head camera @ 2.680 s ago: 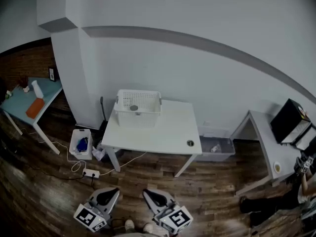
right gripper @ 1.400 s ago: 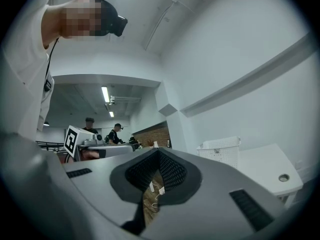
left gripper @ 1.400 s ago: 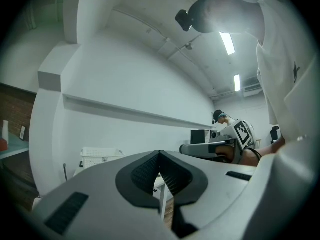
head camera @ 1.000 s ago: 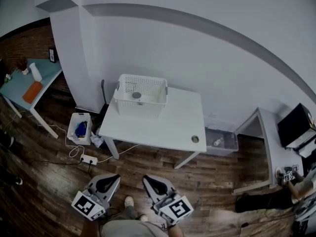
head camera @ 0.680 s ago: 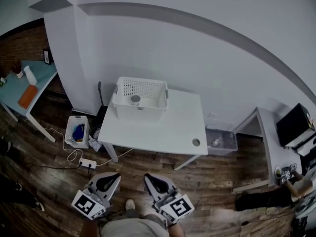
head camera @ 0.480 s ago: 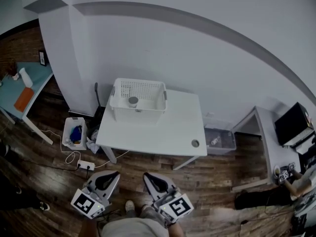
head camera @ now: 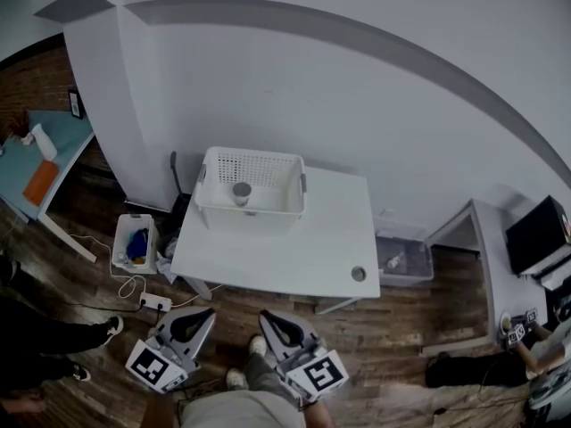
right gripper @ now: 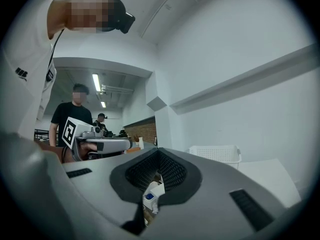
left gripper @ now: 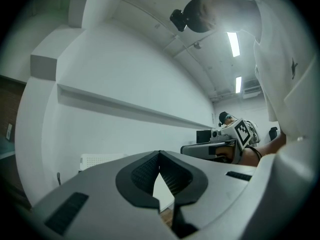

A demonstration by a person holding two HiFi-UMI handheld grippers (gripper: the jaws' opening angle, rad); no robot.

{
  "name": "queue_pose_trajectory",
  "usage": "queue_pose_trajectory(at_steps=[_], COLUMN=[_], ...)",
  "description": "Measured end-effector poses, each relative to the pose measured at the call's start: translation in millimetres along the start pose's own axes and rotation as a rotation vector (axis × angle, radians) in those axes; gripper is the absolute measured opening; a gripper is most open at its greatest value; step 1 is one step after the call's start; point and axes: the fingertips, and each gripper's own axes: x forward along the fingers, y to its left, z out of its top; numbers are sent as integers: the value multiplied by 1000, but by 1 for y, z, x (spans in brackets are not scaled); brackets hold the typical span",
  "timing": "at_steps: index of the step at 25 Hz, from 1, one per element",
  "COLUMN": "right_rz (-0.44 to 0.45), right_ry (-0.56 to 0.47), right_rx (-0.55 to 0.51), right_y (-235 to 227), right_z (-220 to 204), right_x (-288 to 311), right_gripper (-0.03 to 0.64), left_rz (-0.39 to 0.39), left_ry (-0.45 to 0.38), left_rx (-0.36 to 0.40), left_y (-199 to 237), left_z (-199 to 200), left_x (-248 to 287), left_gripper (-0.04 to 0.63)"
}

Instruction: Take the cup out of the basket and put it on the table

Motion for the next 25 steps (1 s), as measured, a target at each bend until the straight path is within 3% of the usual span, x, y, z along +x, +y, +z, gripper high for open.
queue_pose_trajectory(at_steps=[12, 25], right_rz=[76, 117], right_ry=[12, -17], right_rx=[-5, -1], right_y=[-83, -137], right_z=[7, 22], right_x=[49, 86], right_gripper=[9, 9], left_rz=[69, 129], left_ry=[1, 34], left_rx=[0, 3], left_y=[53, 89], left_z=[3, 10], left_x=[73, 123], left_gripper=[0, 0])
